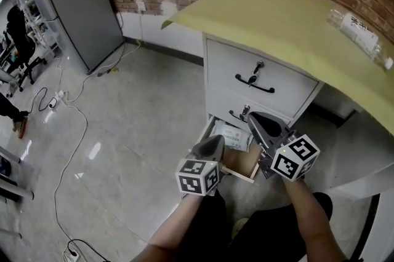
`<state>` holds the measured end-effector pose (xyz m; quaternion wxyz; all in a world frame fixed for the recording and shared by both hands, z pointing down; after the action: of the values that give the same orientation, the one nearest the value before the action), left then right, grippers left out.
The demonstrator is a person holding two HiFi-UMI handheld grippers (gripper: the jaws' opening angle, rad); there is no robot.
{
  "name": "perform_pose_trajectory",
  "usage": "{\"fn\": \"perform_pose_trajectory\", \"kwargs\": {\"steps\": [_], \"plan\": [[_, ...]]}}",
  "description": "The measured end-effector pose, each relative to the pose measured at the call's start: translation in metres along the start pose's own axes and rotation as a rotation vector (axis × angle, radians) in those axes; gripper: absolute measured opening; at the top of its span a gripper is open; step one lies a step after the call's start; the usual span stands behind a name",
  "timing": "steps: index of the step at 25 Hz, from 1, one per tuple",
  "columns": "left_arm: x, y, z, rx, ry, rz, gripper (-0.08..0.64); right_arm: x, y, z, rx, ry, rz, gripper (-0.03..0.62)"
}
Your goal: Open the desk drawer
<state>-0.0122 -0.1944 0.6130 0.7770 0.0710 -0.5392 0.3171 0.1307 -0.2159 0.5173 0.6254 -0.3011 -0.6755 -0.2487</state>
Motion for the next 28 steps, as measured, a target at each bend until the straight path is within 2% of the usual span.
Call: {"fn": "perform_pose_trajectory", "kwargs": {"steps": [6,10,15,17,20,23,26,28], "plan": [[-0.001,-0.016,-0.007,0.031,0.037,0.004,0.011,0.008,0.007,0.002,-0.005,0.047,0.03,0.014],[0.001,-0.035,-0.005,0.055,0.121,0.013,0.011,0.015,0.014,-0.006,0.018,0.041,0.054,0.014],[0.006,-0.058,-0.005,0.066,0.172,0.021,0.011,0.017,0.02,-0.02,0.046,0.027,0.06,0.014],[0.009,-0.068,-0.002,0.086,0.242,0.017,0.011,0.016,0.02,-0.023,0.058,0.018,0.051,0.014],[0.018,-0.081,0.007,0.111,0.387,0.007,0.012,0.011,0.019,-0.024,0.066,-0.024,0.012,0.014],[0.025,-0.088,0.017,0.102,0.516,-0.019,0.019,0.008,0.019,-0.022,0.081,0.009,0.009,0.014],[0.032,-0.098,0.021,0.123,0.634,-0.004,0.125,0.012,0.018,-0.017,0.082,0.042,0.037,0.014],[0.038,-0.102,0.025,0.12,0.733,-0.01,0.132,0.015,0.018,-0.014,0.07,0.035,0.036,0.014]]}}
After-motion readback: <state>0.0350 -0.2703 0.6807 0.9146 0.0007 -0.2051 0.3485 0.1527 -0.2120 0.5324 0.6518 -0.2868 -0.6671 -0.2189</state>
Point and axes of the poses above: the fingertips, and each gripper's own axes: y backward along the fingers, z to its left, x out of its underside, the point moved 6 cm from there along y, backward along the fingers, and after that the axes turned 4 degrees about y, right-handed, at the moved point
